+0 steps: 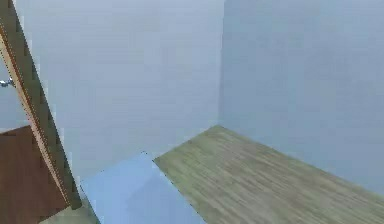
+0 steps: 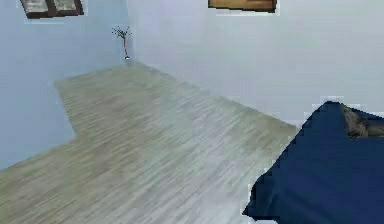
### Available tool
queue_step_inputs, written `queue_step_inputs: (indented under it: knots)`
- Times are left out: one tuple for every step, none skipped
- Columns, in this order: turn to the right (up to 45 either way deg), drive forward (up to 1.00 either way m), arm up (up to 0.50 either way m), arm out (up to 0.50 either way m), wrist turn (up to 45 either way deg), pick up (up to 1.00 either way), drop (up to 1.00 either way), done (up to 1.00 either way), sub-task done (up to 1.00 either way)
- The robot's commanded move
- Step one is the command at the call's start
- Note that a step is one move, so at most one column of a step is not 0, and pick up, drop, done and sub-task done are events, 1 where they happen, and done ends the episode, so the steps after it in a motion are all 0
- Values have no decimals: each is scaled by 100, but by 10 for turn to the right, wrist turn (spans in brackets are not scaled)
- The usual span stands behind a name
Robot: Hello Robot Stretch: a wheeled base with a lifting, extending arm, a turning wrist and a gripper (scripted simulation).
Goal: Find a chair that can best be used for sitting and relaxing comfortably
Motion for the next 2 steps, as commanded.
queue_step_inputs:
  knots:
    - [-450,0,0,0,0,0,0,0,0]
    - [-180,0,0,0,0,0,0,0,0]
